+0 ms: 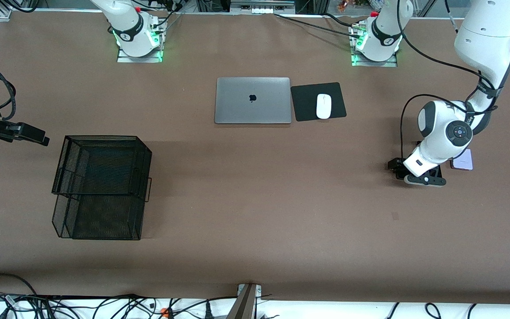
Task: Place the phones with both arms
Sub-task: 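Reach down and grasp the small black flip phone with the left gripper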
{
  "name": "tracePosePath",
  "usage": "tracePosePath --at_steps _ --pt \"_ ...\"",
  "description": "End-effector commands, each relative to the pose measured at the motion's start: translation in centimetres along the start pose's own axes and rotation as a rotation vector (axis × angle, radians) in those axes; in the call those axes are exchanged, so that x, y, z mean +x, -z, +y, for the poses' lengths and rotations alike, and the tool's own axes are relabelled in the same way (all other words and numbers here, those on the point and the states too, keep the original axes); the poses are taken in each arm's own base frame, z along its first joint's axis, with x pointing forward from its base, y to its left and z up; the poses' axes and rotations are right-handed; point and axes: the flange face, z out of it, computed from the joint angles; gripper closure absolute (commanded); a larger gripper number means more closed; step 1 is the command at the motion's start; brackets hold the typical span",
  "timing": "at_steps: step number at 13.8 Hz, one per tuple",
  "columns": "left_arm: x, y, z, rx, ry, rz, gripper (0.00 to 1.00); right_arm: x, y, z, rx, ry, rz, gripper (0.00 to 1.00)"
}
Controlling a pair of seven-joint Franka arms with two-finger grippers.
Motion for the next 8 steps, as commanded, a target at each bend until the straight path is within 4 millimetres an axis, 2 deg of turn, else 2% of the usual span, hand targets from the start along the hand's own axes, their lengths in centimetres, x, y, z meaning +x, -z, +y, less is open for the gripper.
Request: tracePosePath --at_steps 1,2,3,8 --pt "-0.1 -1.2 -1.3 0.005 0.0 0.003 0.83 0.0 0.4 -0.2 0.011 -0.005 0.009 0.0" --pt "-0.1 -1.2 -1.4 0.005 0.004 0.002 0.97 0.0 0.4 -0.2 0.011 -0.005 0.009 0.0" --pt "0.3 -0.9 -1.4 0.007 0.011 0.009 1.0 0.0 0.4 -0.2 0.011 -0.005 0.009 0.0" --pt "4.7 3.6 -1.4 0.013 0.018 -0.115 1.0 0.0 0.6 -0.2 0.013 -0.005 0.012 0.0"
